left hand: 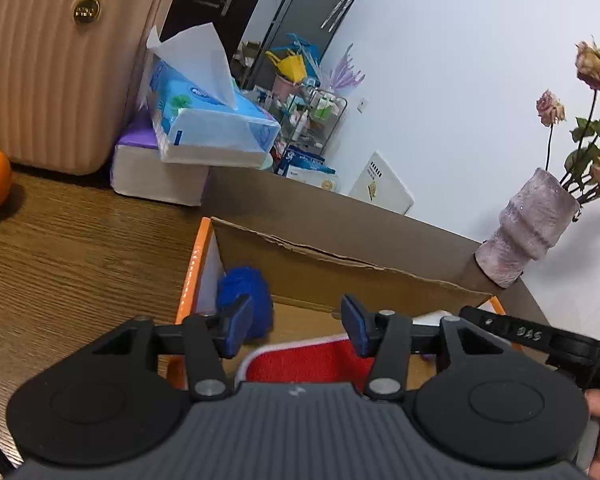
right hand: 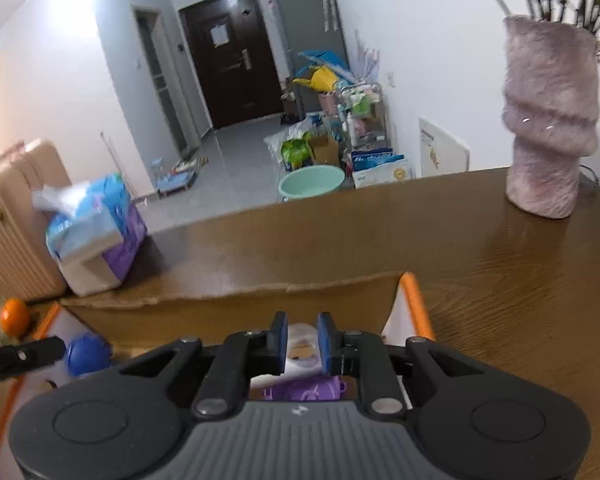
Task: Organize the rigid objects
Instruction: 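Carry the lint brush with both tools into the box and open them, then withdraw both tools from the box toward the white caps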
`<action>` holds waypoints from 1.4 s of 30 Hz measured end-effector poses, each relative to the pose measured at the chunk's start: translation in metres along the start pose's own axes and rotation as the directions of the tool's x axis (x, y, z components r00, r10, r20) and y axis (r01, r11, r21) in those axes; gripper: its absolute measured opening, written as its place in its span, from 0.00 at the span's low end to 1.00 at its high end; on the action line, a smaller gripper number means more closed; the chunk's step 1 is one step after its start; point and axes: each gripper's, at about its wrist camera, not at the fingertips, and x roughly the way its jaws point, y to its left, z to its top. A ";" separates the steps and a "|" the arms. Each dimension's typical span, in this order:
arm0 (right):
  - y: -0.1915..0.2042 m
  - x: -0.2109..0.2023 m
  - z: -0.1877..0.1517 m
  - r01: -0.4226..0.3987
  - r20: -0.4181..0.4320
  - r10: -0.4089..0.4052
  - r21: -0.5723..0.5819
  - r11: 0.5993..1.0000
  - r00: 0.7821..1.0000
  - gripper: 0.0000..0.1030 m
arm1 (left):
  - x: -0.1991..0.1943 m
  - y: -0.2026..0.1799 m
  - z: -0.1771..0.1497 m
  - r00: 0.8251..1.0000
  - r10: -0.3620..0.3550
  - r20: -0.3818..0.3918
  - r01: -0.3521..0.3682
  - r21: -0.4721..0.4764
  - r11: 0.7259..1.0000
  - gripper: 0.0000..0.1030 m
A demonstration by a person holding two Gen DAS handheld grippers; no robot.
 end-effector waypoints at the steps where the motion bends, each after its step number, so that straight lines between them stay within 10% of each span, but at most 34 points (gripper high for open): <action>1: 0.003 0.002 -0.003 0.008 -0.003 -0.008 -0.017 1.000 1.000 0.17 | -0.004 -0.002 -0.001 1.000 -0.003 0.007 0.003 0.014 1.000 0.50; 12: 0.034 -0.095 -0.024 -0.008 0.117 0.028 -0.163 0.987 0.993 0.34 | -0.149 -0.005 -0.059 0.979 -0.041 0.200 -0.009 0.244 0.970 0.76; 25: 0.087 -0.210 -0.171 0.026 0.244 0.033 -0.232 0.972 0.969 0.48 | -0.275 0.034 -0.190 0.935 0.063 0.349 -0.190 0.344 0.920 0.95; 34: 0.115 -0.262 -0.253 0.121 0.416 -0.029 -0.199 0.972 0.909 0.71 | -0.317 0.051 -0.238 0.910 0.057 0.410 -0.197 0.308 0.931 1.00; 42: 0.140 -0.268 -0.281 0.149 0.389 -0.052 -0.225 0.963 0.920 0.72 | -0.343 0.066 -0.259 0.915 0.007 0.403 -0.121 0.259 0.958 1.00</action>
